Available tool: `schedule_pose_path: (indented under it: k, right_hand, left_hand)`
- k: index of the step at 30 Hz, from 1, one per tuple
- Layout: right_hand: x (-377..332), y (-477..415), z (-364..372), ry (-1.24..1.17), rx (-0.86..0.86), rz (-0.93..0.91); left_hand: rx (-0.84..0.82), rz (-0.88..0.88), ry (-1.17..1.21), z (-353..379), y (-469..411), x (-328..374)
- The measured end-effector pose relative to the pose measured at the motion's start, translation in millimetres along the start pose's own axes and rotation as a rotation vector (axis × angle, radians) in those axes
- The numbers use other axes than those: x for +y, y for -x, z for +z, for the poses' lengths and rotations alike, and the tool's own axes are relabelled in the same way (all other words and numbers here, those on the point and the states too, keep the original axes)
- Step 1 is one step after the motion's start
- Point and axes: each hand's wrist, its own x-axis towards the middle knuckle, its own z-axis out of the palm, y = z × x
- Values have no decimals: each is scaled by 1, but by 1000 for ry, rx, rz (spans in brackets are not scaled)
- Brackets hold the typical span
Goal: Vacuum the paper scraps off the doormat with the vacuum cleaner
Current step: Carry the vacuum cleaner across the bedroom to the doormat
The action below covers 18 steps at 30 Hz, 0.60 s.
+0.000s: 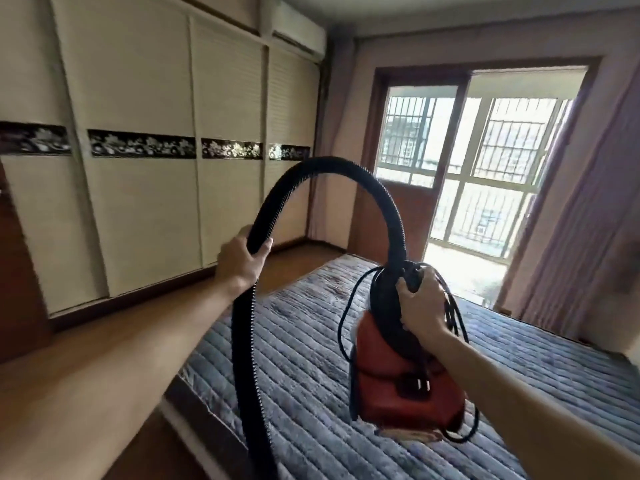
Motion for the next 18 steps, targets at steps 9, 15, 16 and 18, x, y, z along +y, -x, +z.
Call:
schedule_pose_path:
  k: [9, 15, 16, 18]
  right_hand:
    - [-102, 18, 198, -125, -157, -22]
    - [-163, 39, 308, -246, -301, -43]
    - [-172, 41, 326, -261, -332, -50]
    - [-186, 46, 364, -288, -392, -64]
  left_hand:
    - [139, -41, -107, -143, -76, -138]
    - [255, -65, -201, -224, -93, -207]
    - [273, -83, -219, -237, -95, -218]
    - [308, -129, -265, -262, -99, -241]
